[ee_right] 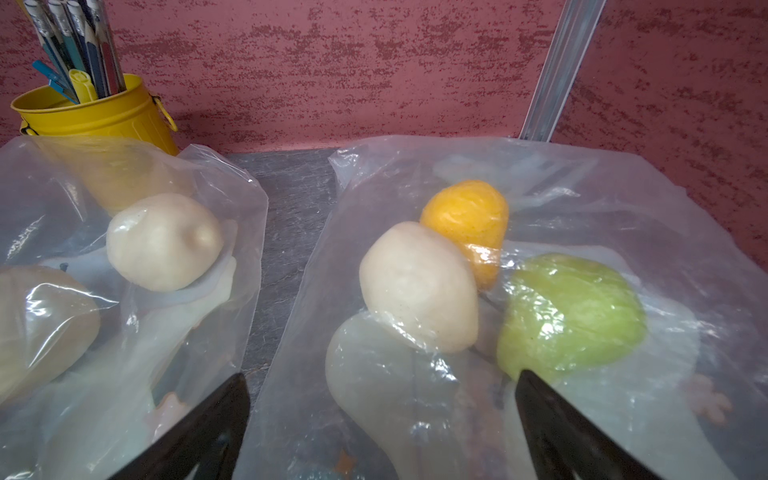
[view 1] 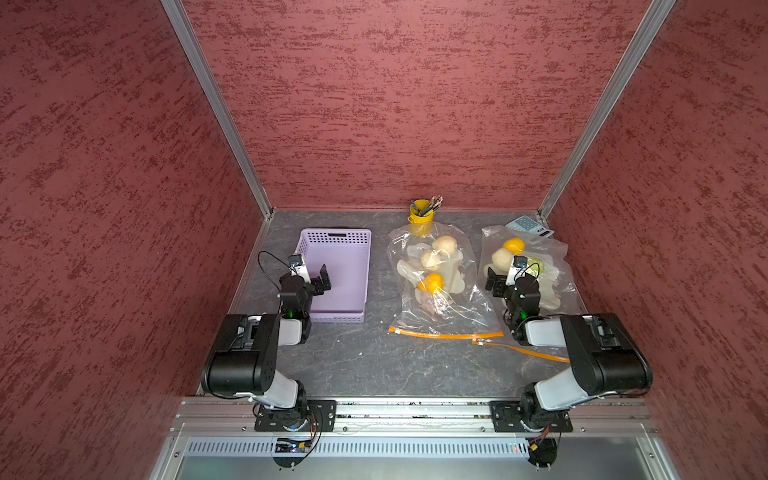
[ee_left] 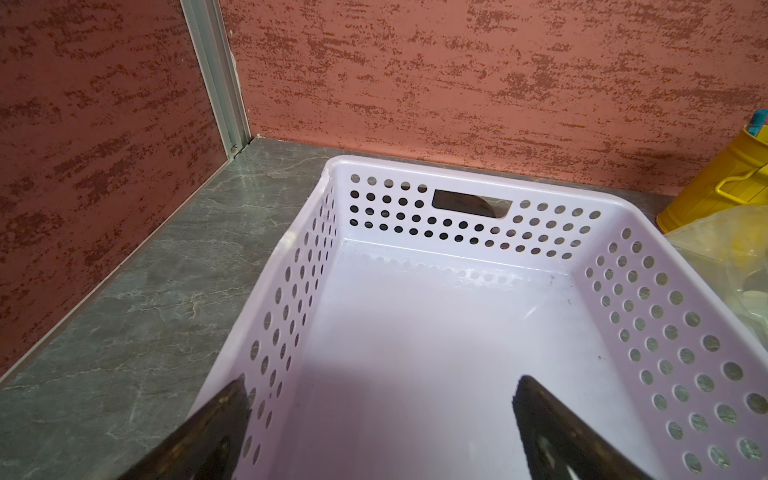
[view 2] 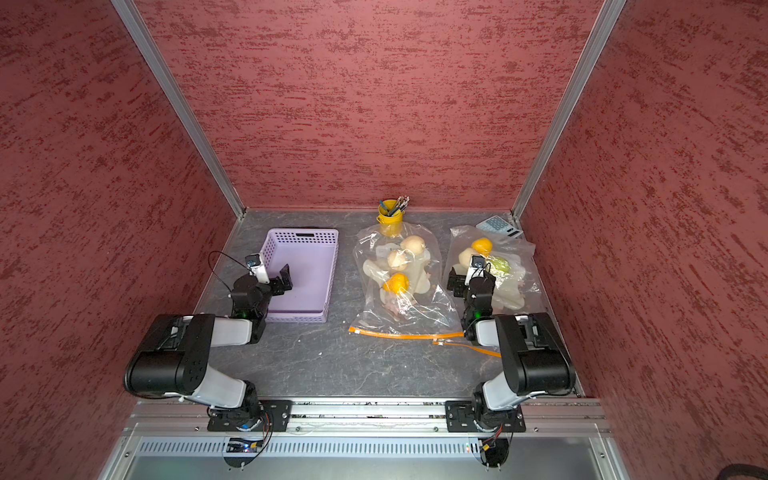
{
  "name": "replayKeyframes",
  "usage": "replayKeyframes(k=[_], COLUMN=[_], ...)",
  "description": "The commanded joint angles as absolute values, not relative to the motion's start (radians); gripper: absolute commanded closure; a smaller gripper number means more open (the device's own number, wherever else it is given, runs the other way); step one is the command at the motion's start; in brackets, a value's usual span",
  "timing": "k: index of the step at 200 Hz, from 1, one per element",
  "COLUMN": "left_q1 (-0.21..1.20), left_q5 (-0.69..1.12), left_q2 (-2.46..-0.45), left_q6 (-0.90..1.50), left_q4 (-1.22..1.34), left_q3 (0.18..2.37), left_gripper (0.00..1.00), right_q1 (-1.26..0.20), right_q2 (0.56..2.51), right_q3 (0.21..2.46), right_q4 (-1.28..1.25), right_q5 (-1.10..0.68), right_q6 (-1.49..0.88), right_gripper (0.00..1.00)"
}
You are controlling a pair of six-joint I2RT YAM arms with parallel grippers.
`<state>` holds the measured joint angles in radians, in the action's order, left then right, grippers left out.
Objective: Open the zip-top bag and take out the pear
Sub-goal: Unzip the zipper on the zipper food storage bag.
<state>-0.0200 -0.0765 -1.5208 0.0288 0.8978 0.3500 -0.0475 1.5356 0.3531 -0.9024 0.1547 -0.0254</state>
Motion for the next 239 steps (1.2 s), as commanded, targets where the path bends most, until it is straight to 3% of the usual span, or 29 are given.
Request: replayKeyframes(k=[1, 14, 29, 48, 79, 108, 124, 148, 167, 212, 239], left_q1=[-0.014, 0.033, 0.118, 0.214, 0.385, 0.531, 0.643, 0.882, 0.952, 0.975, 0.974], left_q5=[-0.088, -0.153, -0.309, -0.323, -0.044, 0.133, 0.223, 0.171, 0.128, 0.029, -0.054], left_q2=[-1.524, -1.428, -1.304, -1.126, -0.975, -0.833, -0.749, -0.681, -0.665, -0.692, -0.744], left_q6=[0.013, -0.020, -0.047, 0.129, 0.506, 0.761, 0.937, 1.195, 1.324, 1.422, 1.468], left_q4=[0.924, 0.736, 0.548, 0.209, -0.292, -0.585, -0.578, -0.446, -0.336, -0.154, -0.014], left_q3=[0.368, 0.426, 0.521, 0.685, 0.890, 0.837, 0.724, 0.554, 0.433, 0.303, 0.258], left_gripper=[0.00, 0.00, 0.00, 0.00, 0.00, 0.00, 0.00, 0.00, 0.06, 0.23, 0.25], right_q1=[-0.037, -0.046, -0.106, -0.143, -0.405, -0.689, -0.819, -1.077, -1.225, -1.337, -1.342], right_q2=[1.531, 1.464, 1.277, 1.056, 0.896, 0.842, 0.847, 0.964, 1.036, 1.114, 1.103], right_q3=[0.362, 0.362, 0.406, 0.513, 0.706, 0.767, 0.762, 0.814, 0.834, 0.823, 0.793], right_q4=[-0.951, -0.900, -0.701, -0.349, 0.213, 0.530, 0.596, 0.702, 0.760, 0.681, 0.618], right_q5=[0.192, 0.174, 0.280, 0.252, 0.297, 0.408, 0.366, 0.481, 0.568, 0.590, 0.577], right_q6=[-0.023, 0.001, 0.026, -0.058, -0.158, -0.339, -0.420, -0.474, -0.509, -0.529, -0.527], right_gripper=[0.01, 0.01, 0.01, 0.01, 0.01, 0.01, 0.01, 0.01, 0.01, 0.02, 0.03])
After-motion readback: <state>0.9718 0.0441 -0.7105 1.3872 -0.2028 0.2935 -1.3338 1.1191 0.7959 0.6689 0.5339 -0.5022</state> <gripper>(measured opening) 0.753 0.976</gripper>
